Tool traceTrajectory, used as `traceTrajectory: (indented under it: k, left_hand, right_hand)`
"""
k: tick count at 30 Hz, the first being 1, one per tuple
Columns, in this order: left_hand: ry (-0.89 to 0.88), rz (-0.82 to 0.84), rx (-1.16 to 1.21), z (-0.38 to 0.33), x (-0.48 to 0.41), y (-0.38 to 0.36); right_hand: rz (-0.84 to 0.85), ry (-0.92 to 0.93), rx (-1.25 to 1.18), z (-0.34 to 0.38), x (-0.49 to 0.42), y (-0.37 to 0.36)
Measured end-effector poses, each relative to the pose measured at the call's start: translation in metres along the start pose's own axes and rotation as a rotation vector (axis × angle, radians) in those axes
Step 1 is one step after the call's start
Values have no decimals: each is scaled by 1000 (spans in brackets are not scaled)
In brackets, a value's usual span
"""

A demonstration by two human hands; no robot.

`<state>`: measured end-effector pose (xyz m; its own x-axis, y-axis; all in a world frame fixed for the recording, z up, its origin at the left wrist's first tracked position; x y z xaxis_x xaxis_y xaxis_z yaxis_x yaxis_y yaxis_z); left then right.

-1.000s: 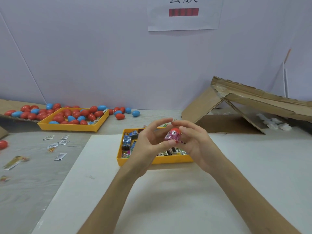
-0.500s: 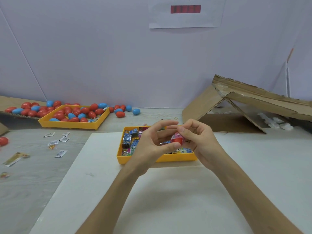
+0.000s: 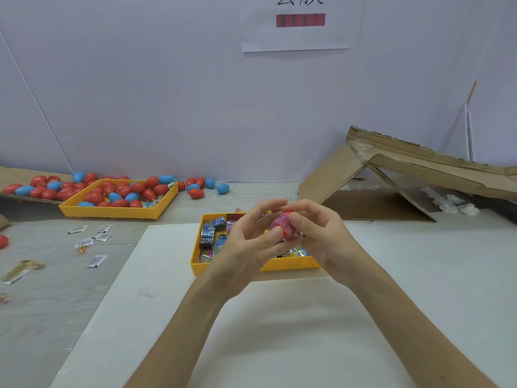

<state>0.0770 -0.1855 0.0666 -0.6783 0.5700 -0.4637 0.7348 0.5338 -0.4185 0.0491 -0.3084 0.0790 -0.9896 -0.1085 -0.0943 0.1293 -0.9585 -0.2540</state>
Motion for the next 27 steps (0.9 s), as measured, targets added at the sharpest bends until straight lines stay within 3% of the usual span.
traceTrajectory:
  k: [8,21,27]
  left_hand:
    - [16,-23,62,0,1,-2]
    - [72,-196,216,7,1,2]
    - [108,-180,294,8,0,5]
  right_hand:
    - [2,15,-30,2,-1,4]
    - [-34,10,-15,-6,-5,4]
    - [-100,18,39,-3,-4,8]
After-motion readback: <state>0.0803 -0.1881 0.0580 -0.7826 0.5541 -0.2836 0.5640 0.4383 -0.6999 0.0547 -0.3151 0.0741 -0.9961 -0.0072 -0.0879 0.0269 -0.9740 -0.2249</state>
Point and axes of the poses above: each hand's wrist, its own x-axis away from the middle knuckle, its own y-axis out of the back of the hand, z = x × y, the point moved 6 cm from there along -x, towards the middle knuckle, and after that the axes turned 11 degrees about -y, right-handed, at the moved point
